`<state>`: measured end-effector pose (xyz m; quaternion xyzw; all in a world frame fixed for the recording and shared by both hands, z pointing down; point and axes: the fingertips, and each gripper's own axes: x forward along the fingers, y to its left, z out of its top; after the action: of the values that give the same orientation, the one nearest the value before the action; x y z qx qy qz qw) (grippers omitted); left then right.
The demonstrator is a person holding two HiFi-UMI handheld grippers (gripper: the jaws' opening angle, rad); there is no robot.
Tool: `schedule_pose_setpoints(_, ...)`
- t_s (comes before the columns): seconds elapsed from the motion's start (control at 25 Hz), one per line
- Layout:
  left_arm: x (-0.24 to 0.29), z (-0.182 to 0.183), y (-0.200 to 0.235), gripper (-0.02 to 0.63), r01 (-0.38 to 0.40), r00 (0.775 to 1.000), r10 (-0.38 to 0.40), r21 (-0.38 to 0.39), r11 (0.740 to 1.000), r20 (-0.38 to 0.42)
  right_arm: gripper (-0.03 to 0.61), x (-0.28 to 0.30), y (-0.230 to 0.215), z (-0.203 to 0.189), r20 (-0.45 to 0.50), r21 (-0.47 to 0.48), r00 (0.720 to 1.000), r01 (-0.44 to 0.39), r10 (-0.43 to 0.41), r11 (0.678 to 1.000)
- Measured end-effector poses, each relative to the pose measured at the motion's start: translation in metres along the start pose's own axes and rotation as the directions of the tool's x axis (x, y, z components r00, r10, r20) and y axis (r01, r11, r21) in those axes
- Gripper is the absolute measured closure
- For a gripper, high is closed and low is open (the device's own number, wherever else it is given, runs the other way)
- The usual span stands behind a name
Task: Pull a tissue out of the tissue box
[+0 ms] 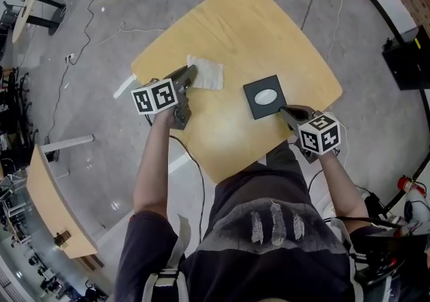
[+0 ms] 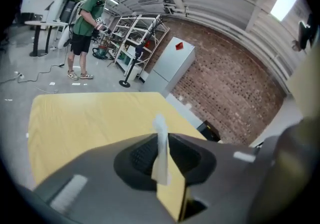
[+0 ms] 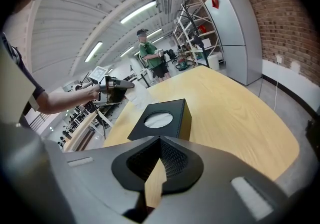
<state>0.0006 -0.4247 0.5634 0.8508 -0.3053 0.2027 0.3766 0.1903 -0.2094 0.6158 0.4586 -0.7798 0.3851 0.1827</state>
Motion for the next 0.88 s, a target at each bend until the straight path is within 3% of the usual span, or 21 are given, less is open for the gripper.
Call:
schedule_pose_setpoints(0.2, 0.003, -0.024, 0.035, 0.503, -0.147, 0.987, 0.150, 0.050, 0.988, -0.056, 0.580, 0.000, 0.001, 0.000, -0.002, -0.003, 1.000, 0.004, -0.004, 1.000)
schedule_pose_setpoints(0.44, -0.006, -0.026, 0.074, 0.490, -0.314, 0.946, 0.320, 0.086, 0.945, -0.057, 0.580, -0.001, 0.001, 0.003, -0.005, -0.001, 1.000, 0.011, -0.011, 1.000)
schedule_pose_setpoints(0.6, -0.011, -0.028, 0.085, 0.491, -0.347, 0.932, 0.355, 0.107, 0.932, -0.072, 0.580, -0.001, 0.002, 0.006, -0.005, -0.002, 1.000, 0.011, -0.011, 1.000)
schedule_pose_setpoints(0.88, -0.005, -0.032, 0.077, 0.489, -0.336, 0.935, 0.351, 0.182, 0.924, -0.058, 0.580, 0.003, 0.004, 0.000, -0.007, -0.003, 1.000, 0.010, -0.010, 1.000)
